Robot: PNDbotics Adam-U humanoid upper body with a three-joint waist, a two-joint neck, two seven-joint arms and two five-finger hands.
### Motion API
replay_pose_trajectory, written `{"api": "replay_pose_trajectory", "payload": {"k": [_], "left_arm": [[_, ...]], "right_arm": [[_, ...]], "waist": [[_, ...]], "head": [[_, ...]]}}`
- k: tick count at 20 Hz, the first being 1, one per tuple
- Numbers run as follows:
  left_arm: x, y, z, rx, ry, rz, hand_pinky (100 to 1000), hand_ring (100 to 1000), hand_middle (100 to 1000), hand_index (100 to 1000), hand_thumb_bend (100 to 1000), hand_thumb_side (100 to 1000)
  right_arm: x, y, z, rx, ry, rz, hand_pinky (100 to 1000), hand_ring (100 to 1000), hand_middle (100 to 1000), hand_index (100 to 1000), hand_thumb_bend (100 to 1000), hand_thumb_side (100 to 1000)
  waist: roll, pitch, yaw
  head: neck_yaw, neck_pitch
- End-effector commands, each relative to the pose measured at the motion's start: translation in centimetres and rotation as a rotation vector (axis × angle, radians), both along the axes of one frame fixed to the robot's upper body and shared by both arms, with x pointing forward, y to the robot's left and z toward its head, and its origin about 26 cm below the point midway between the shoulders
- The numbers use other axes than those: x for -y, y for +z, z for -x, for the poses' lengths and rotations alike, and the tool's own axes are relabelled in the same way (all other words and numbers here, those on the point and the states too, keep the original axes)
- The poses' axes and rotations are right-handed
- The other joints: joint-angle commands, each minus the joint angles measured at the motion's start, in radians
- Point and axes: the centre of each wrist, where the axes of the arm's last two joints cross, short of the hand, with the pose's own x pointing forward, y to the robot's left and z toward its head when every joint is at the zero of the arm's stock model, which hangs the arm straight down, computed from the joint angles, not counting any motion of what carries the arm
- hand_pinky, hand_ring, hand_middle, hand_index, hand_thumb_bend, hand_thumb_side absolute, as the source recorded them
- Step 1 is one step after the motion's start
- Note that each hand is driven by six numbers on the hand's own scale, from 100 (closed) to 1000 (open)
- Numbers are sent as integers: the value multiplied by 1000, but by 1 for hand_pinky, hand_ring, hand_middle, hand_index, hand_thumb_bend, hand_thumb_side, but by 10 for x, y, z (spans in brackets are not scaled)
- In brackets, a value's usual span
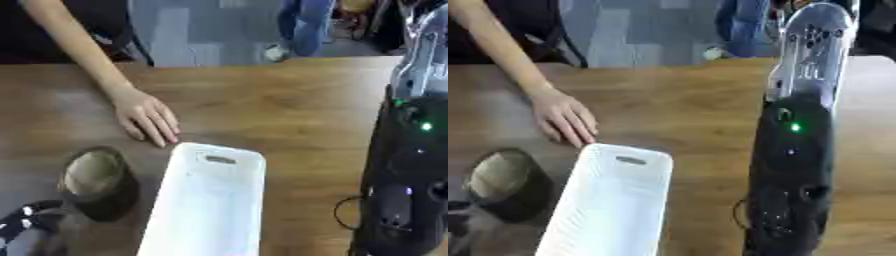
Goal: Pick up objects on the table and place them in the box.
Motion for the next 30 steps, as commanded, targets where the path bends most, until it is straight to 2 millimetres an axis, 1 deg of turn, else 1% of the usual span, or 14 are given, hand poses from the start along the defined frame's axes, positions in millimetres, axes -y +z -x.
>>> {"api": "replay_pose_trajectory", "payload": {"k": [1,4,6,8,11,13,15,17,19,24,26,27,29,30], "left_arm": [[-2,9,0,25,-1,-10,696,595,808,772,100,257],[-2,9,-1,25,-4,-12,696,595,808,772,100,257],[-2,9,-1,25,-4,-15,696,595,808,772,100,257],[-4,9,0,23,-1,-20,696,595,808,772,100,257],[-7,9,1,19,6,-30,696,595,809,772,100,257],[-10,10,2,19,16,-34,696,595,809,771,100,257],[-10,10,3,20,23,-34,695,594,809,771,100,257],[-9,10,2,22,20,-33,696,594,809,771,100,257],[-8,11,1,23,16,-35,696,594,809,771,100,257],[-10,11,2,23,23,-36,696,594,809,772,100,257],[-11,11,2,25,26,-38,696,594,809,772,100,257],[-11,12,2,26,27,-39,696,595,809,773,100,258],[-12,13,2,28,28,-44,697,596,809,774,100,258],[-13,14,2,30,29,-48,697,596,809,775,100,258]], "right_arm": [[1,7,5,40,-22,37,816,913,951,984,100,1000],[3,9,-2,36,-37,82,813,912,952,985,100,1000],[8,12,-17,19,-61,148,807,910,952,986,100,1000],[18,17,-44,-14,-94,249,799,907,953,988,100,1000],[36,15,-97,-88,-124,426,789,905,961,996,100,1000],[47,3,-130,-133,-136,549,788,909,968,1000,100,1000],[55,-13,-152,-154,-139,629,790,912,969,1000,100,1000],[62,-30,-164,-169,-139,661,789,912,968,1000,100,1000],[68,-41,-170,-187,-141,670,789,911,967,1000,100,1000],[75,-53,-175,-217,-145,679,788,911,968,1000,100,1000],[76,-55,-175,-220,-148,684,788,911,966,999,100,1000],[77,-56,-176,-222,-148,684,787,909,964,999,100,1000],[77,-59,-176,-230,-146,682,786,908,963,998,100,1000],[78,-61,-176,-236,-145,682,785,908,963,998,100,1000]], "waist": [[3,-20,5],[3,-19,4],[1,-19,3],[-4,-20,1],[-15,-23,-6],[-24,-23,-14],[-30,-21,-21],[-32,-19,-21],[-32,-18,-19],[-33,-17,-18],[-33,-18,-18],[-33,-19,-19],[-31,-22,-19],[-29,-23,-18]], "head": [[-11,-22],[-12,-29],[-12,-34],[-10,-40],[-9,-49],[-18,-67],[-36,-89],[-51,-112],[-63,-131],[-76,-159],[-71,-156],[-59,-144],[-7,-92],[26,-54]]}}
